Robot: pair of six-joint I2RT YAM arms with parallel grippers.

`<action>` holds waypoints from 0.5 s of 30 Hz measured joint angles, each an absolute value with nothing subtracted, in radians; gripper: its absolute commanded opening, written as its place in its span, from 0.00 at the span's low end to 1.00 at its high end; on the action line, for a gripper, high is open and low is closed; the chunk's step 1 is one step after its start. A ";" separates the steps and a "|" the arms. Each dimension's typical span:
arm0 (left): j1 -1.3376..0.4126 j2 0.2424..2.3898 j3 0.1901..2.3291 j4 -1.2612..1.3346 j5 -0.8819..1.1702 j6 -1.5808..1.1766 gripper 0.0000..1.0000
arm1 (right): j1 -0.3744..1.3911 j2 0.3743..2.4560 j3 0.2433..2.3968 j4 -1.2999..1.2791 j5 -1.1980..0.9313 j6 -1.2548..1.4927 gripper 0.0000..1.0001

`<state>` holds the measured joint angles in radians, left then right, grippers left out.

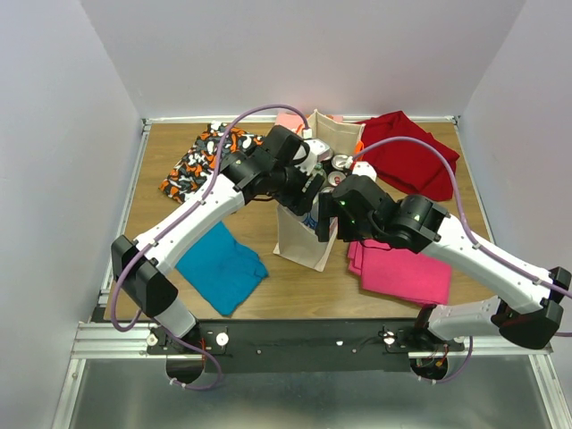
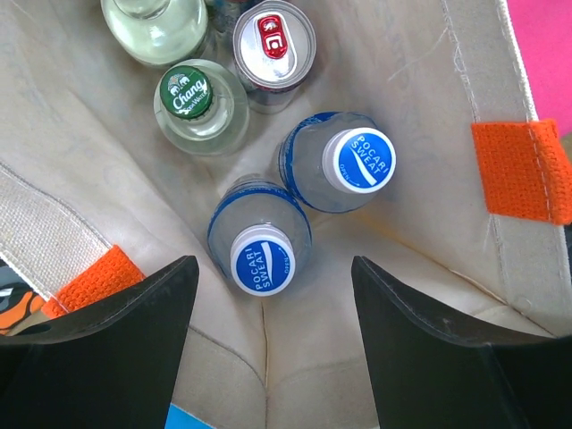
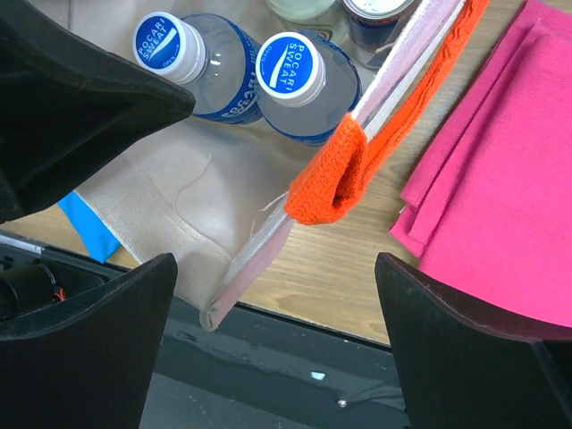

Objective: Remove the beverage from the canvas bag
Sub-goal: Take out the drink from the canvas bag.

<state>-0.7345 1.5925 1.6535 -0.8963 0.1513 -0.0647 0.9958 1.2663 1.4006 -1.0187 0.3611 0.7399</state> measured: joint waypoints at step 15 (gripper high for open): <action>-0.757 1.631 1.653 -0.884 0.121 -0.076 0.76 | 0.996 1.248 1.399 -1.023 0.363 0.740 1.00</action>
